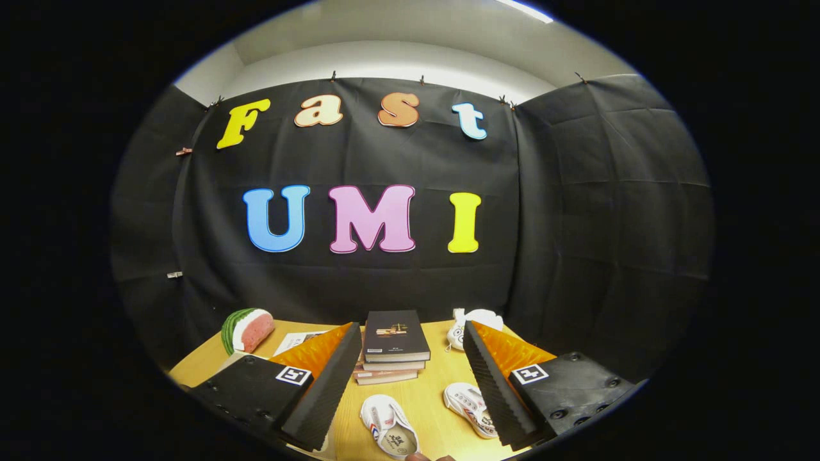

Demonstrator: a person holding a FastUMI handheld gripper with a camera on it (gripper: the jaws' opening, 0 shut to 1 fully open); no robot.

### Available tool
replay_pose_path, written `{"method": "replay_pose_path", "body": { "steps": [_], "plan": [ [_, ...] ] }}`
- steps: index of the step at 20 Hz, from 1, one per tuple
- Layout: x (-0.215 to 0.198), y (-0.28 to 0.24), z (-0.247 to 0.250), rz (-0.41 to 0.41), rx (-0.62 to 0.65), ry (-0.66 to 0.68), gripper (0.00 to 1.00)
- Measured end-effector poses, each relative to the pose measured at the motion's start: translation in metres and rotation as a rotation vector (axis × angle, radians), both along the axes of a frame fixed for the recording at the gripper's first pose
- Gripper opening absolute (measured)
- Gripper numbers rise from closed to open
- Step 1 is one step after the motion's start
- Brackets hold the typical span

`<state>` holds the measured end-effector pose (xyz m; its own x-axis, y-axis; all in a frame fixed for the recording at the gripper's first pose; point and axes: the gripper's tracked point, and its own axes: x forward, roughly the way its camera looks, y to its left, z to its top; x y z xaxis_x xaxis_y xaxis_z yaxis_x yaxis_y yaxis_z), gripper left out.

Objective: Open the storage box then place both shoes into the box .Put the left shoe in first, then the right shoe, with the right side of both shoes facing outward in a uniform manner.

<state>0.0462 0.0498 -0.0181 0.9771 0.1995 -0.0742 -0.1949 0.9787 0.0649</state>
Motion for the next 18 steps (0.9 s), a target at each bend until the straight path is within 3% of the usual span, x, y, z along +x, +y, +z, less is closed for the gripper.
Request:
{"method": "replay_pose_path", "body": {
  "steps": [4, 9, 12, 18],
  "plan": [
    [0.005, 0.017, -0.021, 0.087, 0.018, 0.09, 0.98],
    [-0.002, 0.053, -0.061, 0.261, 0.072, 0.274, 0.99],
    [-0.018, 0.077, -0.093, 0.378, 0.147, 0.426, 0.99],
    [-0.058, 0.102, -0.156, 0.537, 0.274, 0.701, 0.99]
  ]
}}
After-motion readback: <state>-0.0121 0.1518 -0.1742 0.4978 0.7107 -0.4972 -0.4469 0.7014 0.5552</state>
